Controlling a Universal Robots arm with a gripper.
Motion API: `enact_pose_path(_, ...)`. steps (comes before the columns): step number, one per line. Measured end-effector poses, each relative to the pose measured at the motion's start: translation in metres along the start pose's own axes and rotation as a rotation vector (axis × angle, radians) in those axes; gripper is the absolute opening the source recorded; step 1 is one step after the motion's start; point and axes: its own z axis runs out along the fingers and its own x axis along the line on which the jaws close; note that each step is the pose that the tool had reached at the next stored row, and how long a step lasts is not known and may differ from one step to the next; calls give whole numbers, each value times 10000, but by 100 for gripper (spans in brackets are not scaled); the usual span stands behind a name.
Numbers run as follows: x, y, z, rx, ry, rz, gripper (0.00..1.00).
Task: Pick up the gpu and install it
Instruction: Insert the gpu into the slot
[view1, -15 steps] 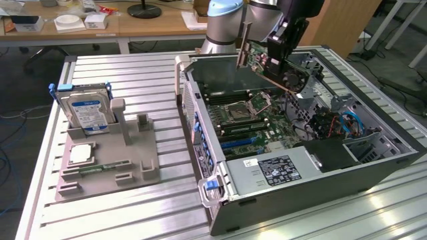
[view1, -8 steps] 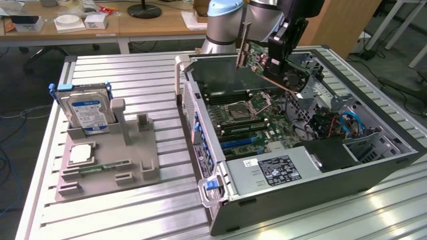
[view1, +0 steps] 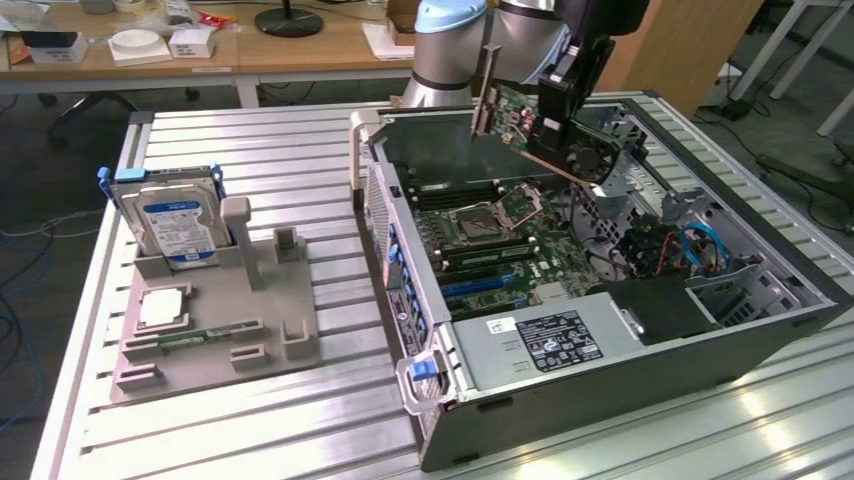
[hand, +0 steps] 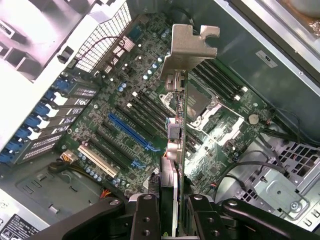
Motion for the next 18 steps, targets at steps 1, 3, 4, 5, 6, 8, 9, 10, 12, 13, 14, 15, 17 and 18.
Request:
enact_pose_path(1, 0, 0, 0, -1, -1, -44, 27)
enact_pose_path(3, 1, -1, 0, 0, -2, -133, 27)
enact_pose_path(4, 1, -1, 0, -1, -3, -179, 27)
enact_pose_path(5, 1, -1, 0, -1, -3, -227, 27)
enact_pose_path(6, 1, -1, 0, -1, -5, -277, 27)
enact_pose_path(8, 1, -2, 0, -1, -6, -369, 27)
enact_pose_path(9, 2, -2, 0, -2, -7, -415, 27)
enact_pose_path(10, 2, -2, 0, -2, -8, -460, 27)
enact_pose_path(12, 4, -4, 0, -2, -10, -551, 27)
enact_pose_path(13, 4, -5, 0, -3, -10, -594, 27)
enact_pose_path(14, 4, -5, 0, -3, -11, -637, 27)
enact_pose_path(15, 5, -6, 0, -3, -11, -677, 27)
enact_pose_path(17, 6, -8, 0, -3, -12, -756, 27)
enact_pose_path(18, 7, -8, 0, -3, -13, -795, 27)
